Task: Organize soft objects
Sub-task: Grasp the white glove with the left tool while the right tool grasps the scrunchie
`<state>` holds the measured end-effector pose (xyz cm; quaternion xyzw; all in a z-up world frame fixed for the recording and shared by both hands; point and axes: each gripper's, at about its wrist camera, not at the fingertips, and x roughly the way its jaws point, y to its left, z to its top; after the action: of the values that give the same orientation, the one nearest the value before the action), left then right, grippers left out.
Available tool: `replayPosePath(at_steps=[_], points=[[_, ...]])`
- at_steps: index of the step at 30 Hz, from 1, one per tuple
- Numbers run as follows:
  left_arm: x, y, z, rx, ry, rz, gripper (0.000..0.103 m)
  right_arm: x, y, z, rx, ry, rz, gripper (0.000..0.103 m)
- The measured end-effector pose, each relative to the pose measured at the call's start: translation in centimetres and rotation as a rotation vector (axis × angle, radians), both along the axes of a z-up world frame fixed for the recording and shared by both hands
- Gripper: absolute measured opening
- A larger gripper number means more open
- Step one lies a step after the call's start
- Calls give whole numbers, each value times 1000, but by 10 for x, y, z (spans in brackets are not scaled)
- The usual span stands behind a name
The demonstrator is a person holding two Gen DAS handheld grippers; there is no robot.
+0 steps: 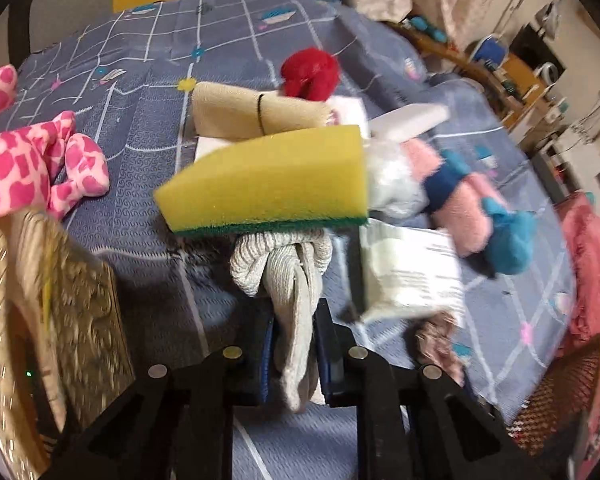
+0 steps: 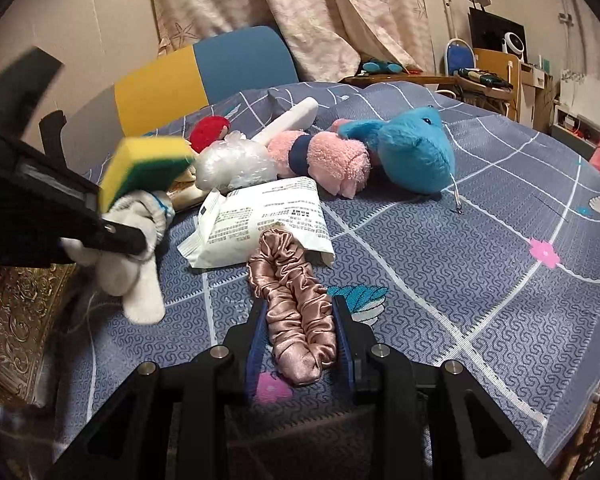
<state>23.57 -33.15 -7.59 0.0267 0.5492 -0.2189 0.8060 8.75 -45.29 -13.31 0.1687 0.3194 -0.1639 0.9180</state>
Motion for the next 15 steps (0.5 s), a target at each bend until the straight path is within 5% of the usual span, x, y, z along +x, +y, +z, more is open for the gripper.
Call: replayPosePath(at_steps=[7,15], points=[[-39,20,19,-114,37,-66,16,0,5,0,-26,9,1,32],[-36,43,30,-314,219,-74,16,4,6,2,-38,36,4,32]])
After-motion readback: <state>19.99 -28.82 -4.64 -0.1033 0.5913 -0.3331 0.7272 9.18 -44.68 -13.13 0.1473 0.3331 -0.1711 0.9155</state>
